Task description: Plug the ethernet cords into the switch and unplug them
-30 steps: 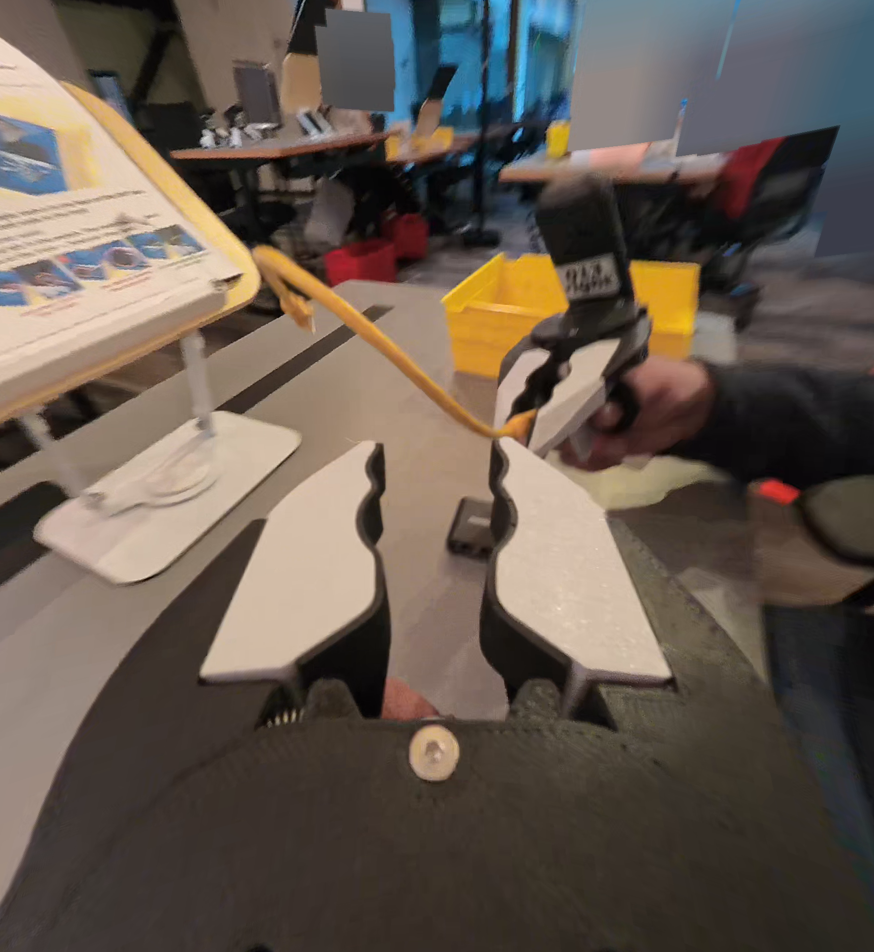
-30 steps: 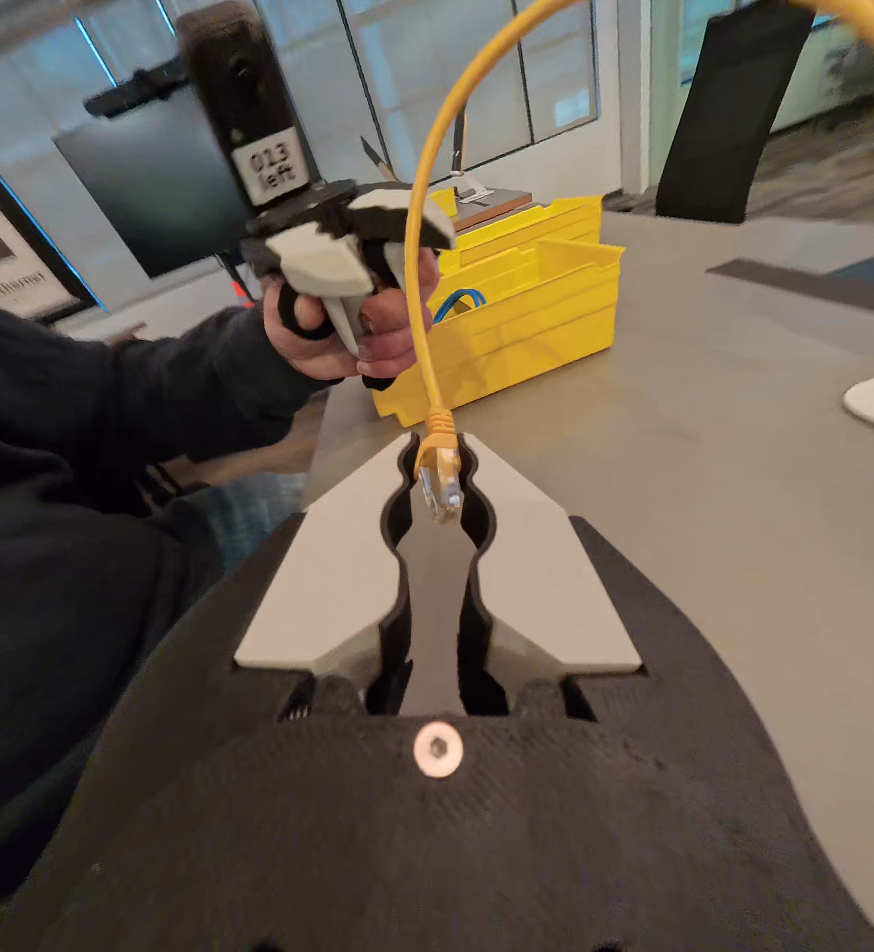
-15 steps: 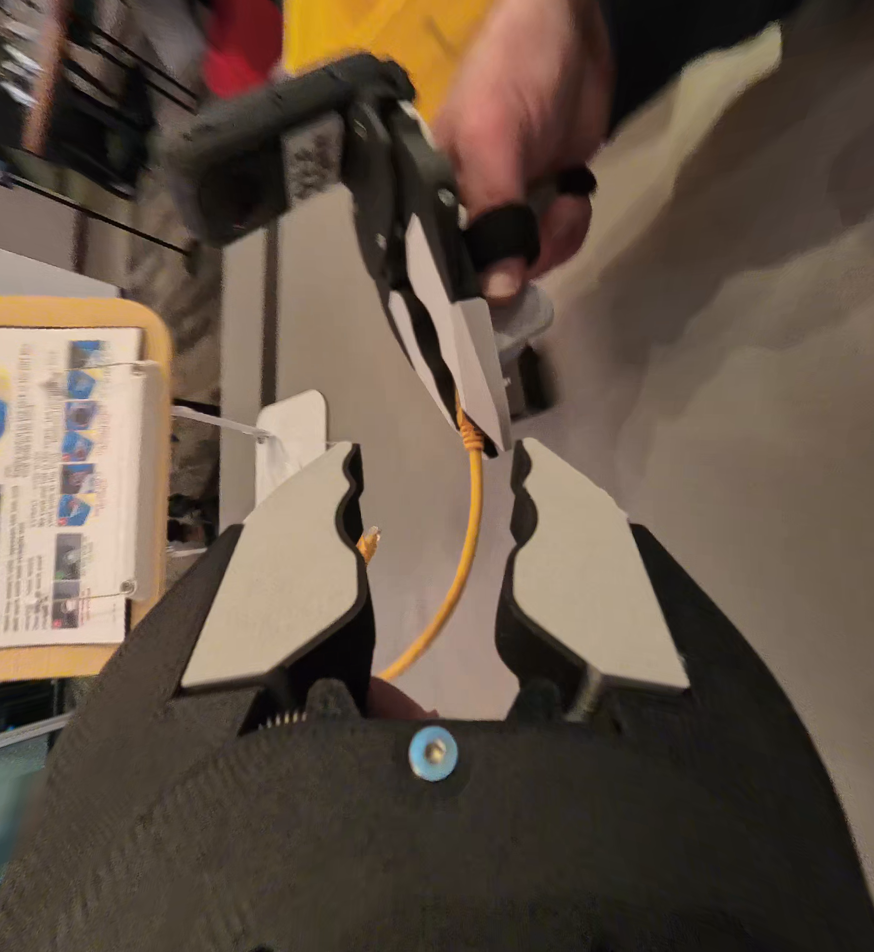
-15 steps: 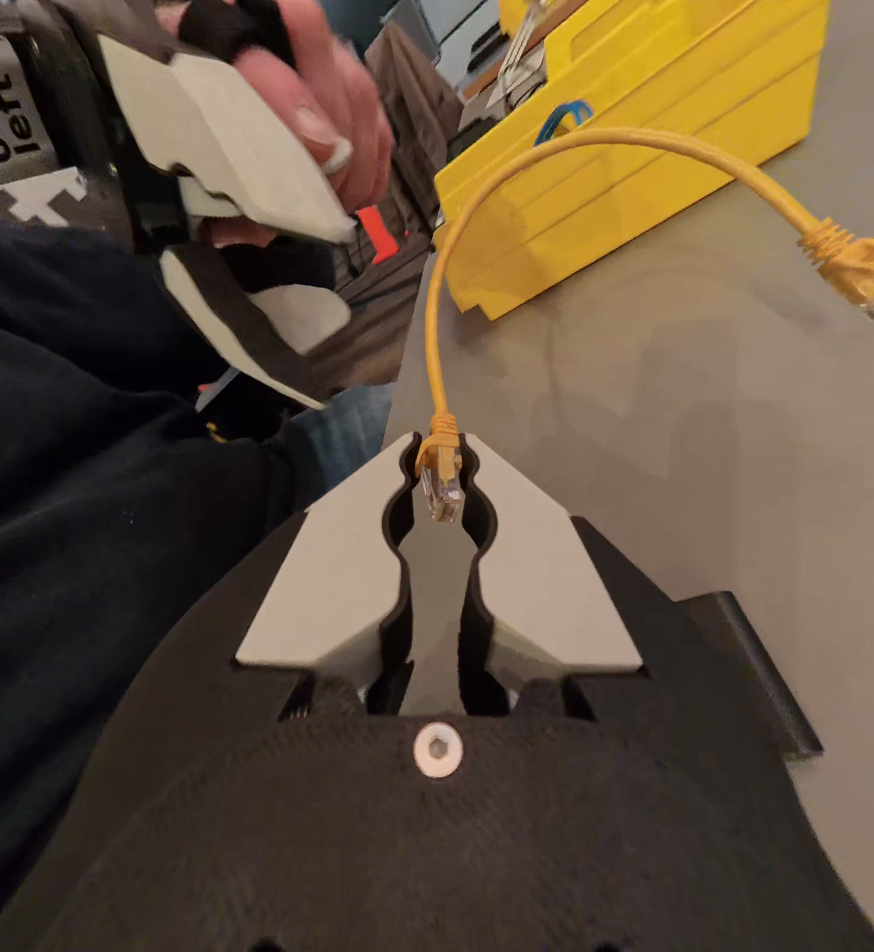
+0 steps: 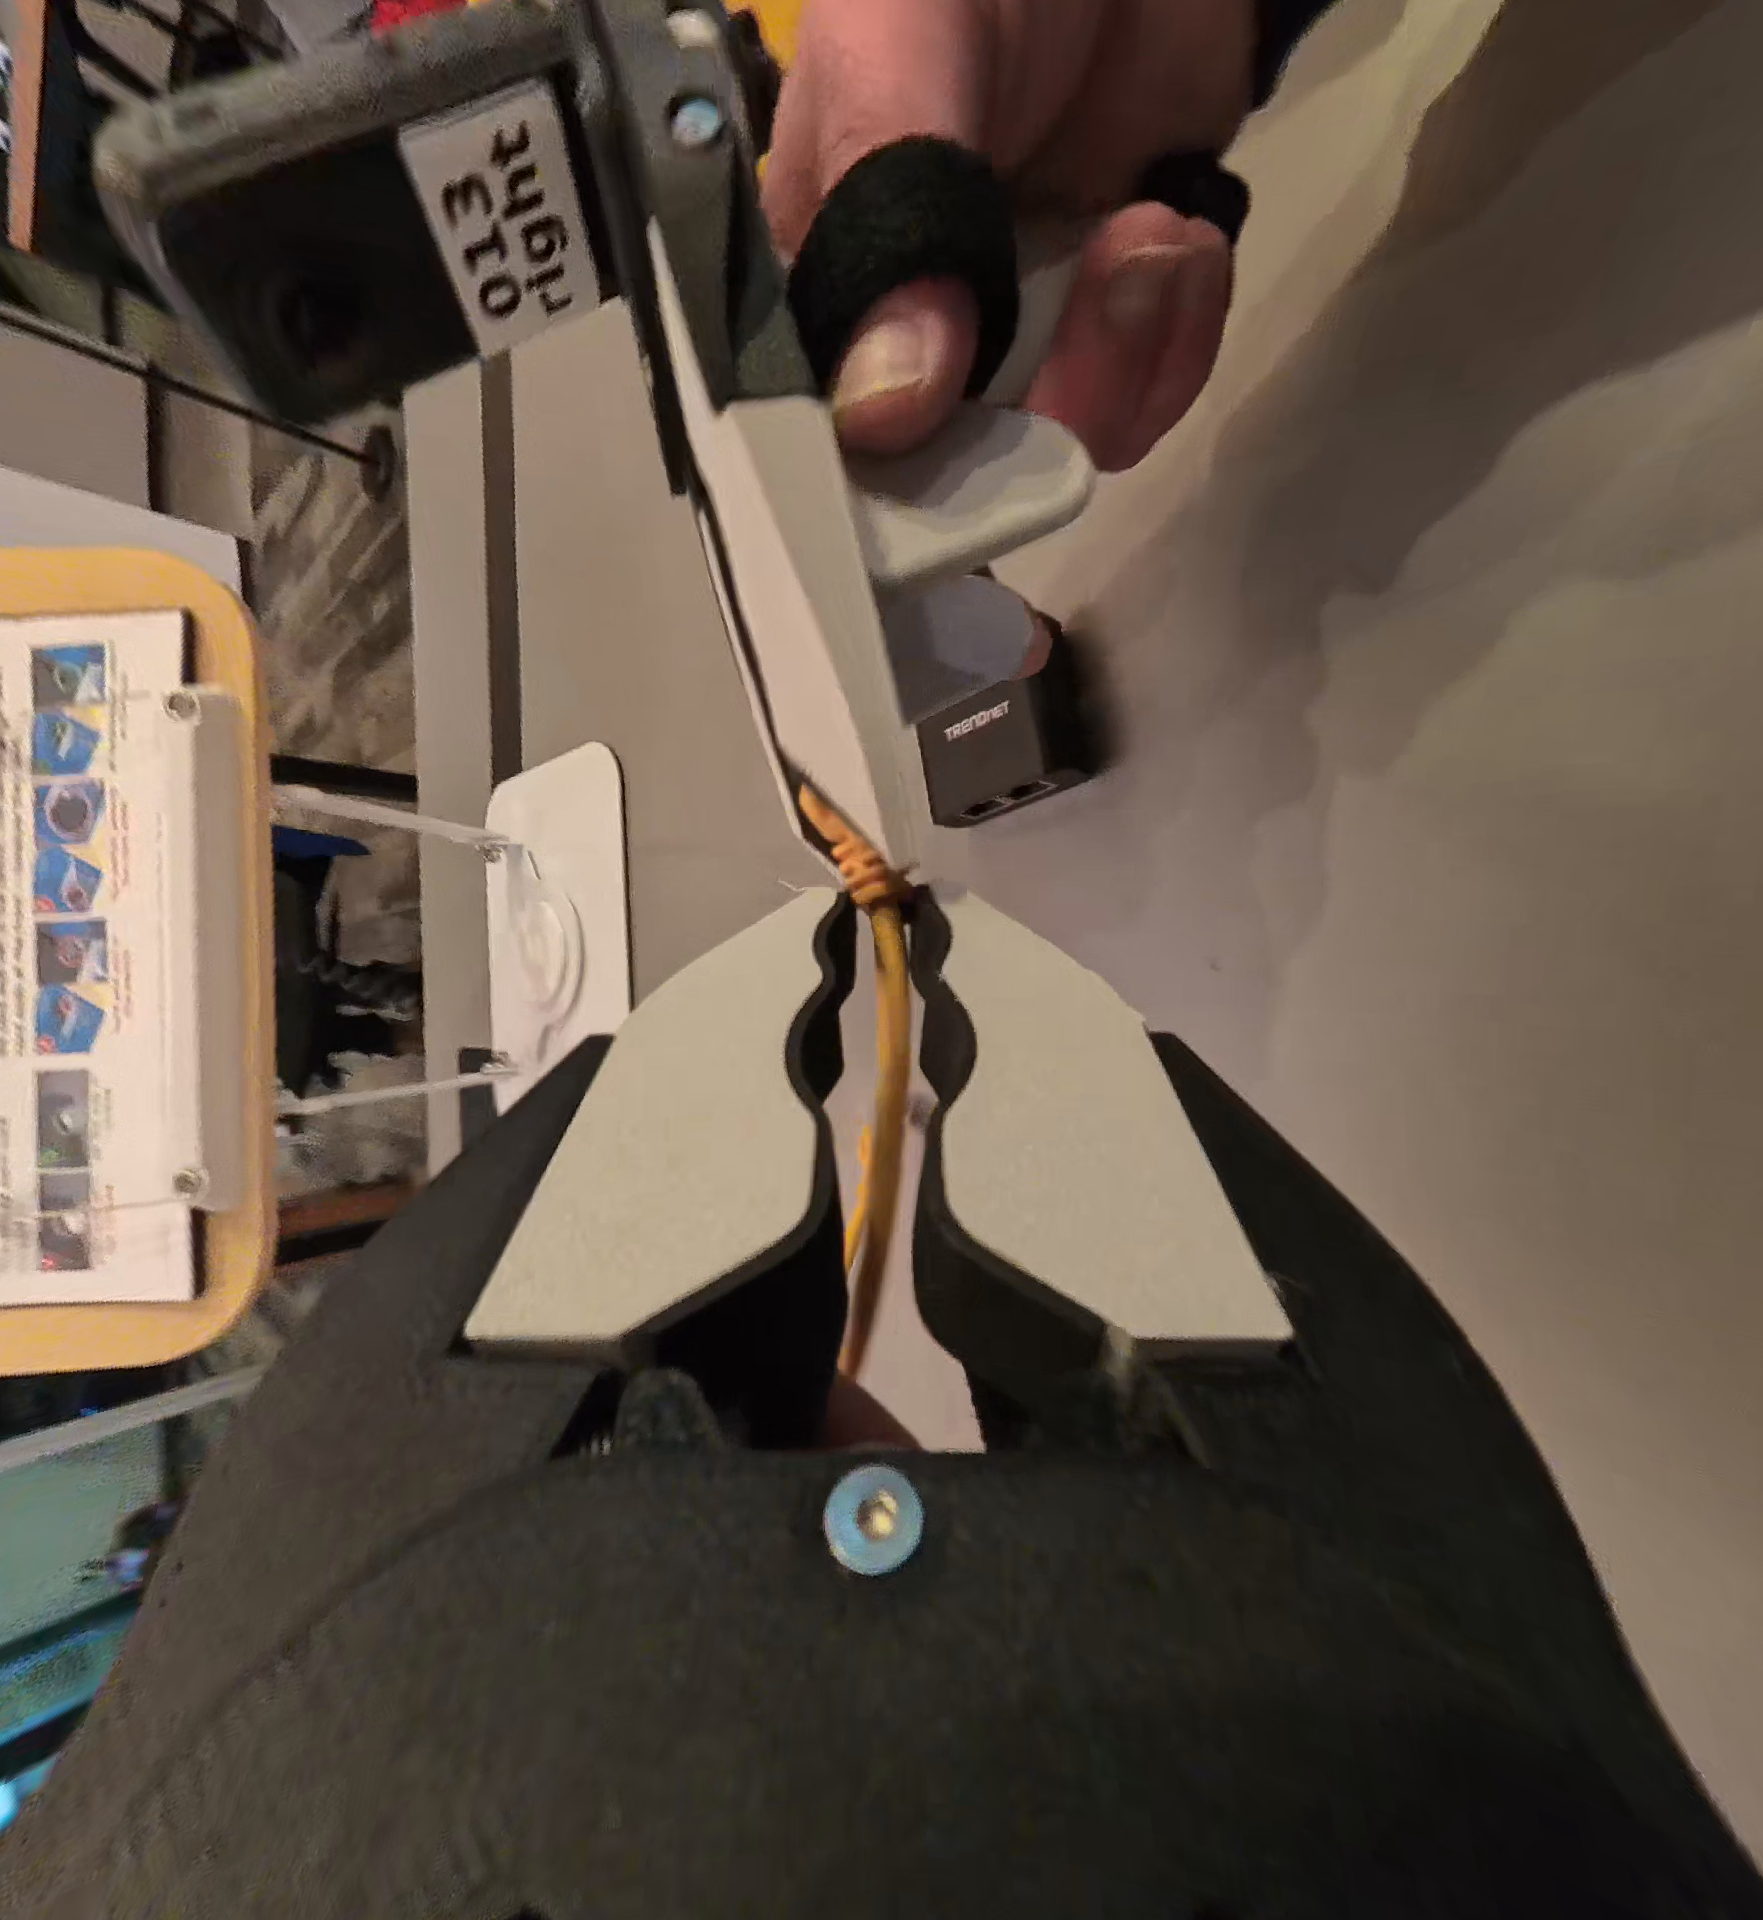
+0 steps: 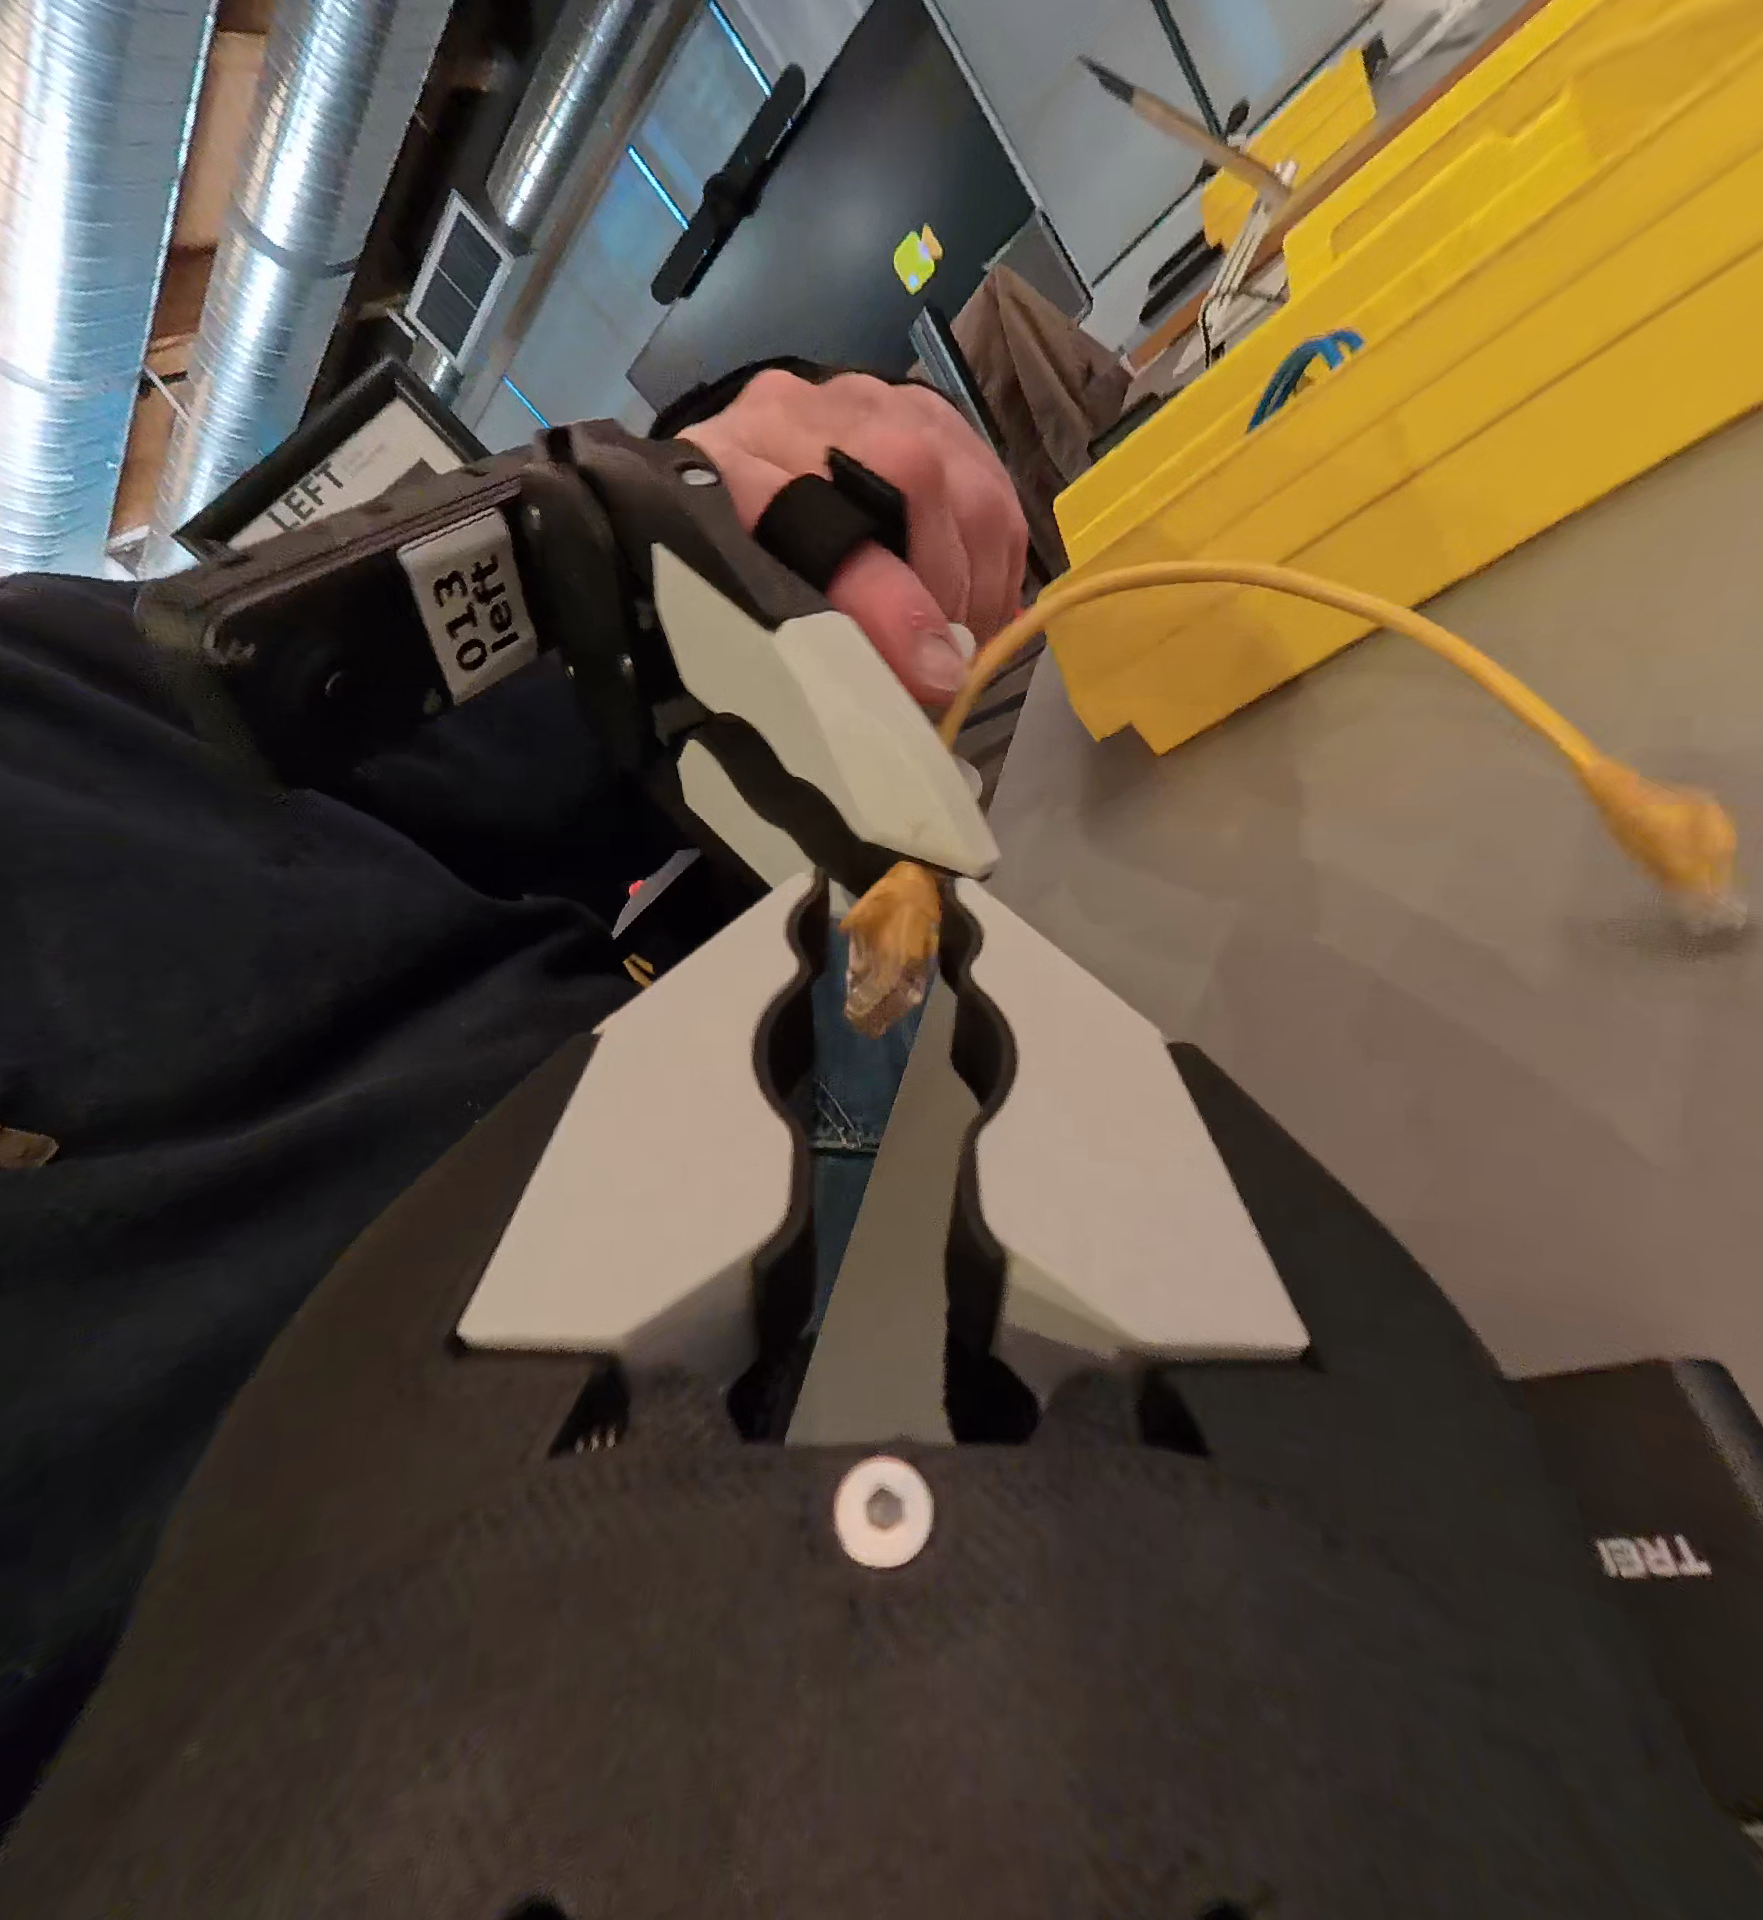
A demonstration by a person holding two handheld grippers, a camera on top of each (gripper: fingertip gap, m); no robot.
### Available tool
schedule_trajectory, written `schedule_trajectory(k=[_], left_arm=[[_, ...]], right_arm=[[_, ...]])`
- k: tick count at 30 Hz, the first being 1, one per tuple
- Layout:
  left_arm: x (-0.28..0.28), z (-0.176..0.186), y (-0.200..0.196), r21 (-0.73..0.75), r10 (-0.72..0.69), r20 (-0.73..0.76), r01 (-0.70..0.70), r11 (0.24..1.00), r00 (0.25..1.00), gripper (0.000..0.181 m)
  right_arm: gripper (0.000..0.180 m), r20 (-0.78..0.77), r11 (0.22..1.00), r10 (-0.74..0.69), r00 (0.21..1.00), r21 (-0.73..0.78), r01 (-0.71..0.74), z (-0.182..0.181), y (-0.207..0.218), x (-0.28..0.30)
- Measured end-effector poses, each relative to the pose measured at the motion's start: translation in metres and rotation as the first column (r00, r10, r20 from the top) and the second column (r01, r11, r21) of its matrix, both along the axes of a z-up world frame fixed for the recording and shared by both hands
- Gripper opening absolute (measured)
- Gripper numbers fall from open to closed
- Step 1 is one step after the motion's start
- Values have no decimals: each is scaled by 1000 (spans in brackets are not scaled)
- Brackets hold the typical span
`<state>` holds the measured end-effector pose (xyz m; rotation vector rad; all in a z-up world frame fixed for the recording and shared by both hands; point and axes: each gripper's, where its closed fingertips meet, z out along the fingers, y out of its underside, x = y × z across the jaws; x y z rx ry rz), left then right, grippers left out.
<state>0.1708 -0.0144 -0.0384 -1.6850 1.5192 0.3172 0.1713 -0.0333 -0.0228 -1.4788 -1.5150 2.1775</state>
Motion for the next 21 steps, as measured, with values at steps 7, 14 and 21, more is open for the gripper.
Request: schedule_trajectory(k=[7, 14, 21], left_arm=[[-14, 4, 1, -140, 67, 107, -52, 989, 992, 9], [-30, -8, 1, -234, 136, 178, -92, 968, 975, 8], [-22, -5, 1, -314, 130, 212, -58, 947, 968, 8]], right_arm=[[28, -20, 999, -50, 999, -1, 50, 7, 4, -1], [31, -58, 816, -317, 947, 492, 303, -5, 40, 6], [36, -188, 380, -312, 931, 874, 304, -4, 32, -5]])
